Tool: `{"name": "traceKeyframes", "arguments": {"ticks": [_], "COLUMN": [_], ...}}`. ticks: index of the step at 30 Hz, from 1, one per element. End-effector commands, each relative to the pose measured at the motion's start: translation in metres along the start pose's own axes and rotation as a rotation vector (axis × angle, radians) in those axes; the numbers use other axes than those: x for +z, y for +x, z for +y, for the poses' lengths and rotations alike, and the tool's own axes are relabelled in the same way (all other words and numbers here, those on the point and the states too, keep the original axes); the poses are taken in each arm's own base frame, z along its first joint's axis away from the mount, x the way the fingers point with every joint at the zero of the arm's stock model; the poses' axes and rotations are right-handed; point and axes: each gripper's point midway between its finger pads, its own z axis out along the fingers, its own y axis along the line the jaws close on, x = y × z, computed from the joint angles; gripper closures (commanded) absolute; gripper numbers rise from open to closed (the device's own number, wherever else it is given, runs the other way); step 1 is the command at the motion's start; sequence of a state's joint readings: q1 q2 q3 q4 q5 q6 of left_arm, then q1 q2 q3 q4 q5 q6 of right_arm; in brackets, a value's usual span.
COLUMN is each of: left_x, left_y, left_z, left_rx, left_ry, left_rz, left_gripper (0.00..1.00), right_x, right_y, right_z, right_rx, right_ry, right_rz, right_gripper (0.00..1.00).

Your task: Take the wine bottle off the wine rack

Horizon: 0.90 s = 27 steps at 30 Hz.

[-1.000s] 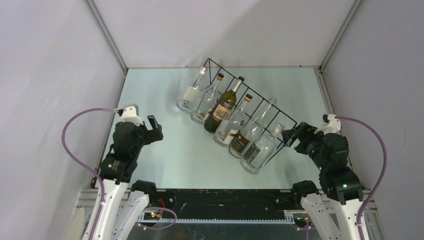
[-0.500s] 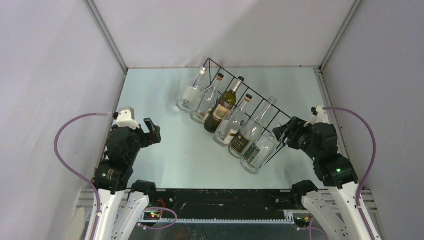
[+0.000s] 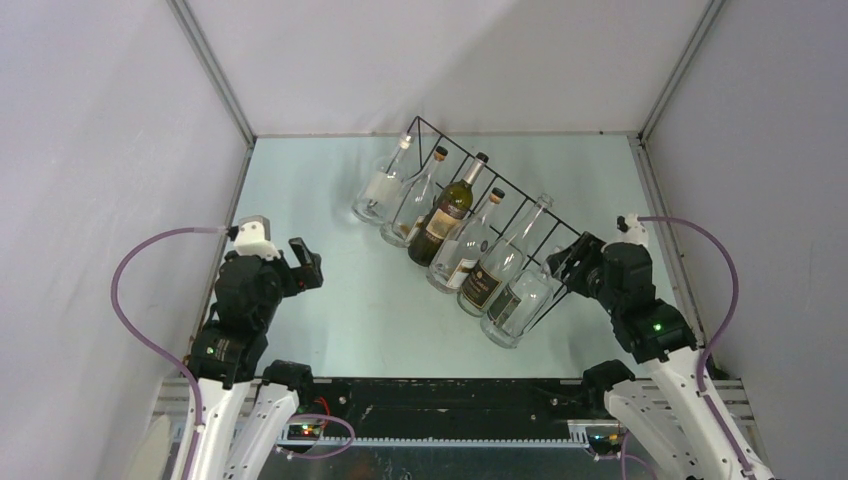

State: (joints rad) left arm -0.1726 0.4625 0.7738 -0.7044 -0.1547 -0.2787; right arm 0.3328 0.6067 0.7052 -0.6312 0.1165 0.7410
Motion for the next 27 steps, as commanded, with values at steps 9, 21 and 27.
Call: {"name": "traceKeyframes", "arguments": {"ticks": [9,21,27], "left_x": [0.005,0.007,0.008], "left_y": [-0.003,-0.001,0.000], "left_z": [-0.003,-0.004,-0.004], "left_rx": [0.018,0.021,0.022], "left_ry": [0.011,0.016,0.014], "left_rz": [-0.011,-0.001,0.005], "left_gripper": [0.02,0.02,0.02], "right_x": [0.029,0.049,0.043], "right_y": [-0.008,-0.001,-0.002], "right_z": [0.004,0.007,0.020], "right_rx": [0.037,0.015,-0.002], "right_ry": [0.015,0.017,-0.045], "right_rz": [-0.053,-0.048,-0.075], "right_gripper": [0.44,0.64,0.85]}}
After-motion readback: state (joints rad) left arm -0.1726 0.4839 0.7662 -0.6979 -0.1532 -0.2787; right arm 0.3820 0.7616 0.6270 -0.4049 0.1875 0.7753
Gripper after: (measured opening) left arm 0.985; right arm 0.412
